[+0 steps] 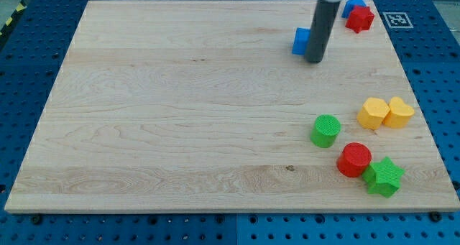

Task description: Place the blue cube left to the blue triangle

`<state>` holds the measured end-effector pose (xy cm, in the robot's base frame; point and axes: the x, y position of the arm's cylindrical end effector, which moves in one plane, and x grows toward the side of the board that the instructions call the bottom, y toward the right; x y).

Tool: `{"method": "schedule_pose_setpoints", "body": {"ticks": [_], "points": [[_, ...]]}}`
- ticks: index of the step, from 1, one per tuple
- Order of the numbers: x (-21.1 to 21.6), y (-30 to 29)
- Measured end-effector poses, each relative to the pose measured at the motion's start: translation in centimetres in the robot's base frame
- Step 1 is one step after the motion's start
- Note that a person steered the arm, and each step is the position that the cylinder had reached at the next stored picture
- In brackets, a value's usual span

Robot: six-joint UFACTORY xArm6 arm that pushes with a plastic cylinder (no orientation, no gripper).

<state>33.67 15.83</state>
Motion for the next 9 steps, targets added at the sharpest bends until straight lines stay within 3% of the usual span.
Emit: {"method": "schedule_pose_setpoints", "body": {"ticks": [1, 2, 3, 4, 6, 7, 8, 9], "points": [[-5.4, 1.1], [-4.0, 1.1], [0.8, 1.1], [1.7, -0.3], [-8.3, -2.2], [-9.1, -2.0], [-6.2, -3.1], [-6.2, -8.5]]}}
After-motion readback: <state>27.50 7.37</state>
